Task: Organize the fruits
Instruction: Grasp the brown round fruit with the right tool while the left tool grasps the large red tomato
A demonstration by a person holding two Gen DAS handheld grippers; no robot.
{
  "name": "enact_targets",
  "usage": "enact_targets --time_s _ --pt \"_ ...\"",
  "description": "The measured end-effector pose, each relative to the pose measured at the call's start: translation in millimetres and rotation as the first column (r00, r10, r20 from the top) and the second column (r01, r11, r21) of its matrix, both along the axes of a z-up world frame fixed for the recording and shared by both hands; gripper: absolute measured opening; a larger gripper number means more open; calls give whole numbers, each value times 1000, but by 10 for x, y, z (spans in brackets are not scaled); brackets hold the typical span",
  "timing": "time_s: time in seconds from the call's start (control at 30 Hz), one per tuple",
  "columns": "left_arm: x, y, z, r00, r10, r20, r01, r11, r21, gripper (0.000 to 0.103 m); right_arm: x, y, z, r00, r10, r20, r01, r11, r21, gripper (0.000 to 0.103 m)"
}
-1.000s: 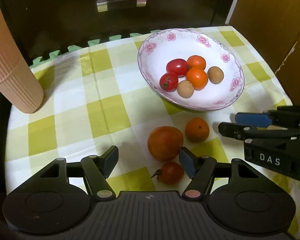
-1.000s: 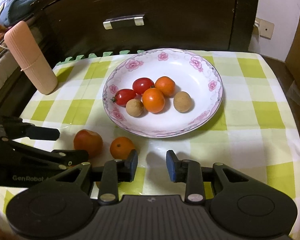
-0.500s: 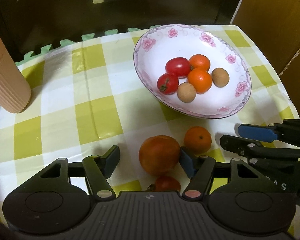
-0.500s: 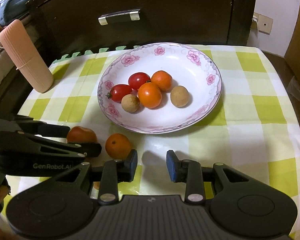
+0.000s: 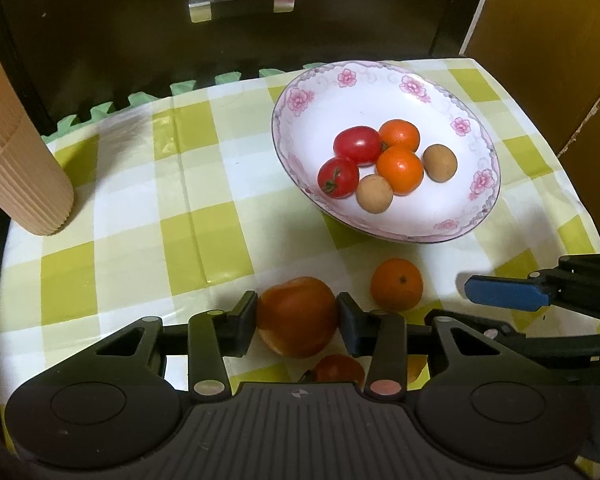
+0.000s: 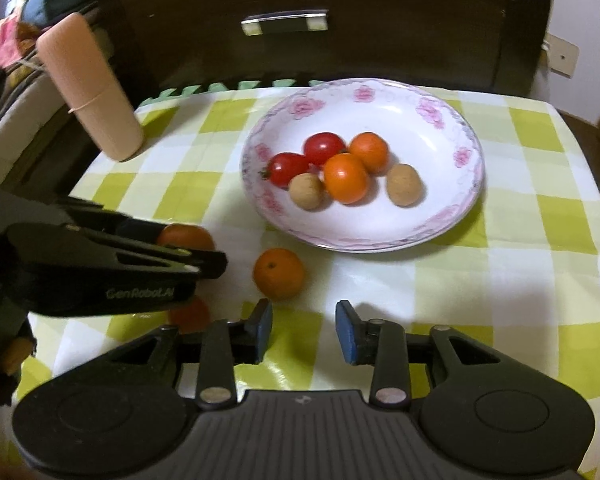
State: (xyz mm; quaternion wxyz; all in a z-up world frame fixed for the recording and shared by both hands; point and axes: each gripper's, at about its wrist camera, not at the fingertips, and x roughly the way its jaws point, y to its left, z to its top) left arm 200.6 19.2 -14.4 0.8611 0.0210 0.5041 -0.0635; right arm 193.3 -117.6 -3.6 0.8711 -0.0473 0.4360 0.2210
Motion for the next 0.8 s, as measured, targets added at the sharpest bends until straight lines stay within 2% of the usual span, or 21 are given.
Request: enact_targets --time_s 0.2,0.8 --pt "-36 41 21 1000 1 -6 -1 1000 -2 51 -66 97 -1 997 67 23 -67 998 -21 37" --pt "-49 65 -16 1000 -5 -26 5 1000 -8 51 -130 246 -53 980 195 -36 -194 981 20 37"
